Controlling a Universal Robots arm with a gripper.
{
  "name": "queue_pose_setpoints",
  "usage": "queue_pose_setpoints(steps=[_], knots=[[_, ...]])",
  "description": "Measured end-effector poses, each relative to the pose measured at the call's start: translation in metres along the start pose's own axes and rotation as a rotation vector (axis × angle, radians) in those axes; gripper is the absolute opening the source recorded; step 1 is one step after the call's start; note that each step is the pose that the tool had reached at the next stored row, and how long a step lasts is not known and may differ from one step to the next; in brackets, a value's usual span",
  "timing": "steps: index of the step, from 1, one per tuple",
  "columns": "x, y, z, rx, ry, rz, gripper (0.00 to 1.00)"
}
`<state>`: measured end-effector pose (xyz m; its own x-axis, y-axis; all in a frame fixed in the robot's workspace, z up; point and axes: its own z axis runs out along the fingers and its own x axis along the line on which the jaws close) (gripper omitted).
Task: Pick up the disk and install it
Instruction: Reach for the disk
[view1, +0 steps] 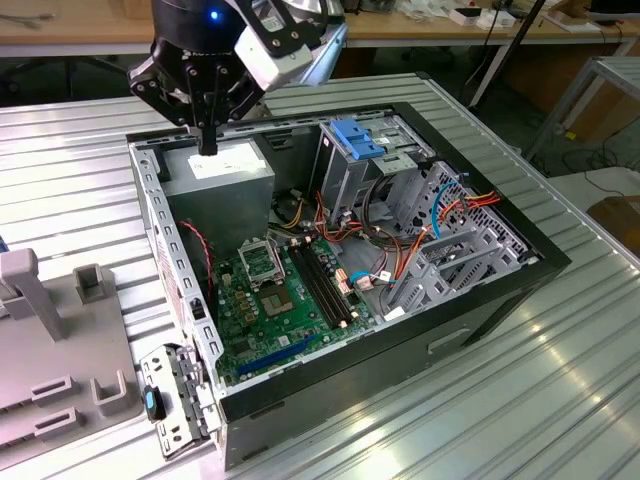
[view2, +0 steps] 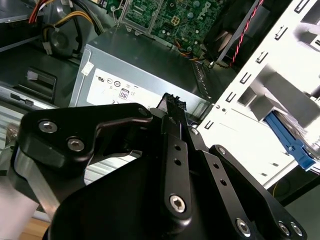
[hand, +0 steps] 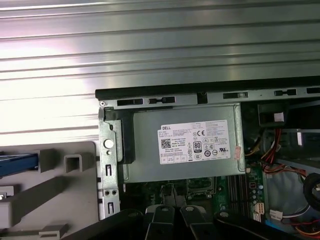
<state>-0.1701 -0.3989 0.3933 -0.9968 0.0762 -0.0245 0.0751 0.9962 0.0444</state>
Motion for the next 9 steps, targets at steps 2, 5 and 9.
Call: queue_pose_setpoints(steps=[2,5,9], knots=[[0.0020,-0.0001,-0.0001,0.0000,0.0001,0.000,0.11],[0.0050,-0.0004,-0.0002,0.0000,0.0001,0.000,0.11],[0.0076,-0.0006,-0.0002,0.0000,0.0001,0.000,0.11]])
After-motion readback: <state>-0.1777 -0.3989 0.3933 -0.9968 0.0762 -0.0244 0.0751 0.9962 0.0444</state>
